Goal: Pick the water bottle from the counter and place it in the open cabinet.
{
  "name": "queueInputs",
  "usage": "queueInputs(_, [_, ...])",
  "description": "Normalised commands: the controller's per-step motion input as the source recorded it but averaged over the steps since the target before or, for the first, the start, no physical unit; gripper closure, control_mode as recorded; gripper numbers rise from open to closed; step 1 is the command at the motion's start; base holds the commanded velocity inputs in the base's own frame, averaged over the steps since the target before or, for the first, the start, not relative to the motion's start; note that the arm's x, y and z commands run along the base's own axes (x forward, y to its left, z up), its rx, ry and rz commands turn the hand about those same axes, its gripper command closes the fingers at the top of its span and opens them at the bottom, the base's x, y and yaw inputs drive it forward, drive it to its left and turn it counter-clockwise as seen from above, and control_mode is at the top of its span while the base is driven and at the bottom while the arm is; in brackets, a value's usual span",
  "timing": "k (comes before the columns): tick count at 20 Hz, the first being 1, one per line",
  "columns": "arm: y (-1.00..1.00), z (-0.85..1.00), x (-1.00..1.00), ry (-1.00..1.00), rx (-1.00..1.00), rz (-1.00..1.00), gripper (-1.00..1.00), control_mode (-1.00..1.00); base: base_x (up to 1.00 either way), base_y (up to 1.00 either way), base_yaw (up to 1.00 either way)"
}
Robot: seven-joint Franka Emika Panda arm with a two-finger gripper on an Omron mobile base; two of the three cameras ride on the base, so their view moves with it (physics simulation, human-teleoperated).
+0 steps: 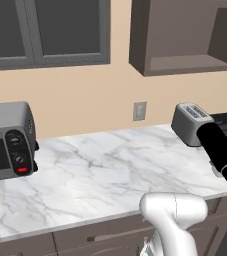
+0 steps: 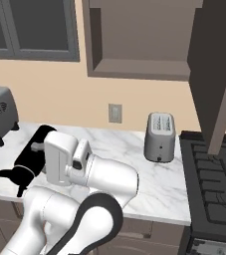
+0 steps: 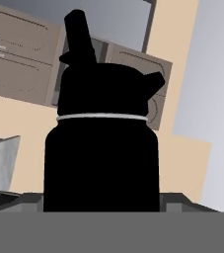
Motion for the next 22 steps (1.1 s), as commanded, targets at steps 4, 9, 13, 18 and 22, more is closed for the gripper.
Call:
queueInputs(4, [0.00, 0.00, 0.00, 0.00, 0.00, -0.04, 1.00, -1.00, 0.00, 0.00, 0.00])
queueInputs(9, [0.00, 0.00, 0.00, 0.02, 0.00, -0.09, 1.00, -1.00, 0.00, 0.00, 0.00])
queueInputs(13, [0.00, 0.00, 0.00, 0.11, 0.03, -0.18, 1.00, -1.00, 0.00, 0.00, 0.00])
queueInputs(18, [0.00, 0.00, 0.00, 0.16, 0.03, -0.21, 1.00, -1.00, 0.00, 0.00, 0.00])
queueInputs(22, [0.00, 0.00, 0.00, 0.19, 0.09, -0.23, 1.00, -1.00, 0.00, 0.00, 0.00])
